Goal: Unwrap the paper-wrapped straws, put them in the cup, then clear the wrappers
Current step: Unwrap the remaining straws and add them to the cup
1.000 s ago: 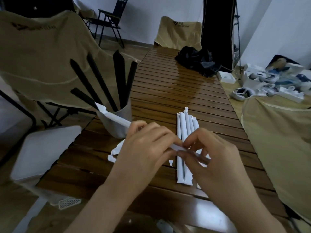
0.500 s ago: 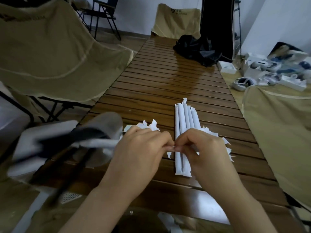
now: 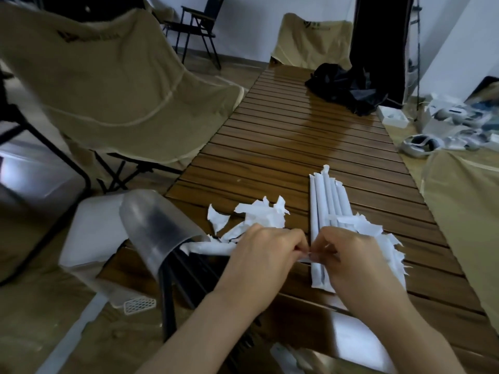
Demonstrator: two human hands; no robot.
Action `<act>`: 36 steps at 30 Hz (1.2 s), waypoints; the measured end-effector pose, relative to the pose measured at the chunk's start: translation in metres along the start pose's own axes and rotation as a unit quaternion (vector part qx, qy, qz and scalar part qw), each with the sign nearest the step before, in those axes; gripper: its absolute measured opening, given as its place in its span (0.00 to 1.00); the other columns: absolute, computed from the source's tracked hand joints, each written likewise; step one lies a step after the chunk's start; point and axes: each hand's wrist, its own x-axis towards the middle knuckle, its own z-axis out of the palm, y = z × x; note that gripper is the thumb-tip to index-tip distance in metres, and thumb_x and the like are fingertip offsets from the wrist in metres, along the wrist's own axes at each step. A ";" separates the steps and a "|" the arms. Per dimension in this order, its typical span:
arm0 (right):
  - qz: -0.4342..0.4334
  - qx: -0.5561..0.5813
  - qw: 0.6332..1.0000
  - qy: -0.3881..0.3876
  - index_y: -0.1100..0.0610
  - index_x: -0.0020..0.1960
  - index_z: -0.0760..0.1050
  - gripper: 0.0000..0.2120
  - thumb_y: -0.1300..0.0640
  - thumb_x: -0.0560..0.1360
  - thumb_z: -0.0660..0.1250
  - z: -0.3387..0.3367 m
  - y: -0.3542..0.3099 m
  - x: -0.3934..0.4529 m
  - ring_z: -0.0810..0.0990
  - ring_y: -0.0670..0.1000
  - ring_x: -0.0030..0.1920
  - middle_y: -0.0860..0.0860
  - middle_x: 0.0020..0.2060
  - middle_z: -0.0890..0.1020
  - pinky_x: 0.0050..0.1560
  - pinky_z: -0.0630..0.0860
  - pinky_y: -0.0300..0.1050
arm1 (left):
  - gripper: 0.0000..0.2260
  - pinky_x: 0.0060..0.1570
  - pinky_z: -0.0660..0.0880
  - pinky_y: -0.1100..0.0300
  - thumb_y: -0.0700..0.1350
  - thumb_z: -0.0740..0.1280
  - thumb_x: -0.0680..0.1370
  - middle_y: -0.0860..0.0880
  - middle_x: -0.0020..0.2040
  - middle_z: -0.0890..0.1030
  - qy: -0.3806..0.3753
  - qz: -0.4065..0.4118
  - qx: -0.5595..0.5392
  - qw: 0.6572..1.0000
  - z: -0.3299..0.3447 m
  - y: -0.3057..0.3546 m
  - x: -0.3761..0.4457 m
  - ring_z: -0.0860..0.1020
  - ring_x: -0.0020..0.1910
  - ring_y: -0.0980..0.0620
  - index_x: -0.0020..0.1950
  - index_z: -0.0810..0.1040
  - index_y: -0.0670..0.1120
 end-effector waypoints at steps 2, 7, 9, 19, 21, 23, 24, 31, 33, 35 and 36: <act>0.004 0.002 1.000 -0.007 0.52 0.39 0.77 0.09 0.65 0.73 0.68 -0.002 -0.003 0.000 0.77 0.44 0.38 0.44 0.35 0.79 0.37 0.77 0.46 | 0.04 0.50 0.75 0.53 0.49 0.64 0.79 0.55 0.46 0.81 -0.007 -0.009 0.007 1.000 0.001 0.000 0.001 0.75 0.49 0.54 0.52 0.78 0.53; 0.035 -0.010 0.999 -0.013 0.49 0.38 0.76 0.11 0.64 0.73 0.68 0.001 -0.005 -0.001 0.77 0.42 0.37 0.40 0.34 0.77 0.36 0.78 0.45 | 0.05 0.50 0.75 0.53 0.50 0.63 0.80 0.55 0.47 0.81 -0.022 -0.022 0.004 0.999 0.001 0.001 0.001 0.74 0.50 0.52 0.52 0.77 0.53; 0.044 -0.013 0.999 -0.010 0.49 0.38 0.76 0.12 0.65 0.73 0.68 0.002 -0.006 0.000 0.77 0.43 0.36 0.41 0.34 0.78 0.37 0.78 0.46 | 0.05 0.51 0.74 0.52 0.50 0.63 0.80 0.54 0.48 0.81 -0.021 -0.029 0.017 0.999 0.001 0.003 0.001 0.73 0.50 0.52 0.53 0.77 0.53; 0.078 -0.024 0.996 -0.020 0.47 0.37 0.74 0.14 0.65 0.75 0.67 0.000 -0.005 0.004 0.77 0.46 0.37 0.47 0.36 0.80 0.34 0.72 0.38 | 0.11 0.60 0.69 0.54 0.44 0.64 0.79 0.54 0.59 0.77 -0.092 -0.021 0.103 0.990 -0.038 -0.006 0.017 0.72 0.59 0.52 0.59 0.77 0.56; 0.084 -0.013 0.996 -0.024 0.47 0.36 0.74 0.15 0.66 0.75 0.66 -0.001 -0.004 0.003 0.77 0.46 0.37 0.46 0.36 0.80 0.34 0.72 0.37 | 0.11 0.61 0.69 0.53 0.46 0.63 0.80 0.57 0.57 0.77 -0.130 -0.046 0.107 0.985 -0.058 -0.021 0.018 0.72 0.59 0.53 0.59 0.76 0.60; 0.090 0.001 0.996 -0.023 0.48 0.35 0.74 0.15 0.66 0.75 0.65 -0.002 -0.004 0.003 0.77 0.46 0.36 0.46 0.36 0.79 0.34 0.73 0.39 | 0.09 0.62 0.69 0.50 0.51 0.62 0.80 0.60 0.54 0.77 -0.165 -0.063 0.122 0.977 -0.073 -0.038 0.015 0.70 0.57 0.54 0.57 0.76 0.63; 0.092 0.005 0.996 -0.022 0.48 0.35 0.74 0.15 0.66 0.75 0.65 -0.002 -0.004 0.003 0.77 0.46 0.37 0.46 0.35 0.79 0.35 0.73 0.40 | 0.08 0.62 0.68 0.50 0.54 0.62 0.79 0.61 0.53 0.76 -0.180 -0.070 0.129 0.973 -0.077 -0.044 0.013 0.69 0.57 0.54 0.56 0.76 0.64; 0.090 0.013 0.996 -0.016 0.48 0.37 0.75 0.14 0.66 0.75 0.66 -0.003 -0.002 0.003 0.77 0.45 0.38 0.44 0.36 0.79 0.39 0.79 0.45 | 0.33 0.73 0.47 0.49 0.58 0.78 0.60 0.73 0.67 0.61 -0.292 -0.107 0.131 0.941 -0.115 -0.054 0.003 0.49 0.72 0.61 0.62 0.69 0.70; 0.090 0.014 0.996 -0.020 0.48 0.36 0.74 0.15 0.65 0.75 0.66 -0.003 -0.001 0.004 0.77 0.45 0.37 0.44 0.35 0.79 0.38 0.78 0.44 | 0.39 0.73 0.35 0.52 0.53 0.80 0.61 0.73 0.70 0.56 -0.327 -0.095 0.162 0.926 -0.117 -0.060 0.000 0.43 0.73 0.66 0.65 0.64 0.71; 0.089 0.015 0.996 -0.023 0.48 0.36 0.75 0.14 0.66 0.75 0.66 -0.005 0.001 0.004 0.77 0.45 0.34 0.45 0.35 0.79 0.34 0.78 0.43 | 0.43 0.71 0.31 0.53 0.49 0.80 0.62 0.72 0.72 0.53 -0.335 -0.079 0.192 0.919 -0.111 -0.065 -0.004 0.42 0.73 0.66 0.67 0.59 0.71; 0.089 0.019 0.996 -0.021 0.49 0.36 0.75 0.14 0.66 0.75 0.66 -0.006 0.001 0.004 0.76 0.46 0.32 0.45 0.34 0.79 0.32 0.77 0.42 | 0.45 0.71 0.32 0.54 0.48 0.80 0.62 0.72 0.72 0.53 -0.322 -0.067 0.208 0.921 -0.106 -0.068 -0.005 0.44 0.73 0.66 0.68 0.57 0.71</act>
